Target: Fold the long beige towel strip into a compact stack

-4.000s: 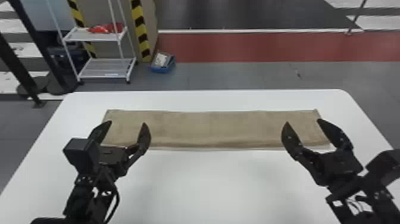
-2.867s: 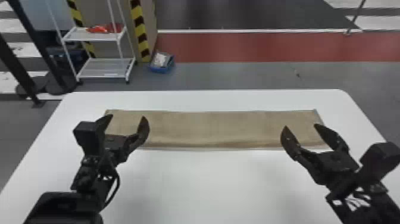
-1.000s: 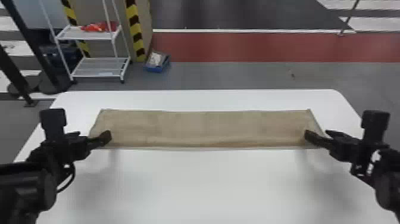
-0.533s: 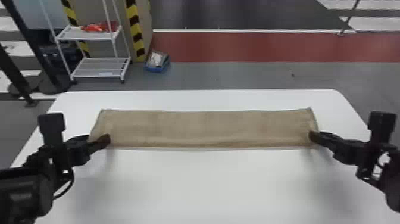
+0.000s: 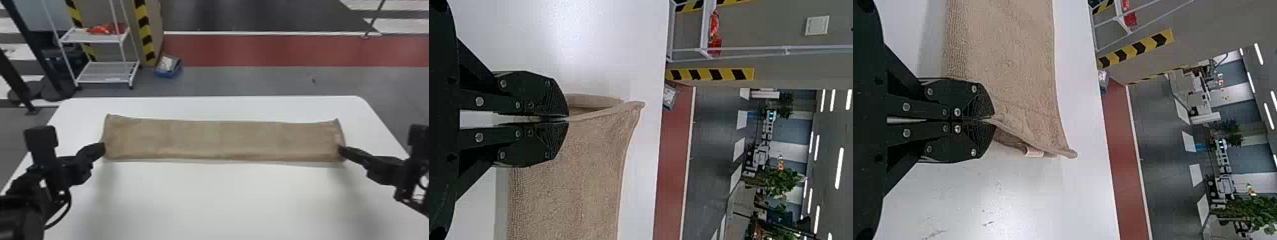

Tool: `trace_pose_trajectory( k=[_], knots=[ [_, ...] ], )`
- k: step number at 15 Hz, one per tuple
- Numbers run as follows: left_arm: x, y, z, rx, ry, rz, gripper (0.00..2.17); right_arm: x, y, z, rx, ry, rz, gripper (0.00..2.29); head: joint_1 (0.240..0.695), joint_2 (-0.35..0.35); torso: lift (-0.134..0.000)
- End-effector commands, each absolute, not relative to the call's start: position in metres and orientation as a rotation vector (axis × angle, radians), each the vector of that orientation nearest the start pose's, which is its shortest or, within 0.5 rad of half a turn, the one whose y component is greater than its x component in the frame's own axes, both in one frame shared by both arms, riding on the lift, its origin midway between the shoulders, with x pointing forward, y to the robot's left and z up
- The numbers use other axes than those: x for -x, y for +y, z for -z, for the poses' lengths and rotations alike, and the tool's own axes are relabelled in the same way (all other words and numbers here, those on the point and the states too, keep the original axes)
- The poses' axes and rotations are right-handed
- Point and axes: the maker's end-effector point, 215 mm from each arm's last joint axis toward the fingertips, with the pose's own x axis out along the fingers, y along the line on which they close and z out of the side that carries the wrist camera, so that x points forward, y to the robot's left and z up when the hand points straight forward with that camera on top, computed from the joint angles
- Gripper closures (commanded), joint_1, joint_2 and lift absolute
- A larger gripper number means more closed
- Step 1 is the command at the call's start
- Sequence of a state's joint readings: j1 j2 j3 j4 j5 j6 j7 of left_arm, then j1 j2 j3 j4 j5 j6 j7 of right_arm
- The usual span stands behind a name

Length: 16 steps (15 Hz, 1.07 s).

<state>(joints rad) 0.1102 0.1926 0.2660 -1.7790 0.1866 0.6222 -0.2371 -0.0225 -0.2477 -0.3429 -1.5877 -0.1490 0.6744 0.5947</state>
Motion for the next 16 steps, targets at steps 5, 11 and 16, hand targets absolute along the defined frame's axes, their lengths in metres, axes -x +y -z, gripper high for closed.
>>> trace_pose_trajectory(
  k=[5, 11, 16],
  knots=[
    [-0.474, 0.387, 0.421, 0.070, 0.476, -0.021, 2.15, -0.504, -0.381, 0.426, -0.202, 0.546, -0.234, 1.83, 0.695, 0.003, -0.116],
    [-0.441, 0.390, 0.440, 0.056, 0.561, -0.029, 2.15, -0.499, -0.386, 0.430, -0.186, 0.566, -0.242, 1.83, 0.695, 0.009, -0.116],
    [-0.454, 0.381, 0.440, 0.044, 0.535, -0.014, 0.77, -0.495, -0.386, 0.434, -0.164, 0.578, -0.239, 1.19, 0.695, -0.002, -0.116]
  ],
)
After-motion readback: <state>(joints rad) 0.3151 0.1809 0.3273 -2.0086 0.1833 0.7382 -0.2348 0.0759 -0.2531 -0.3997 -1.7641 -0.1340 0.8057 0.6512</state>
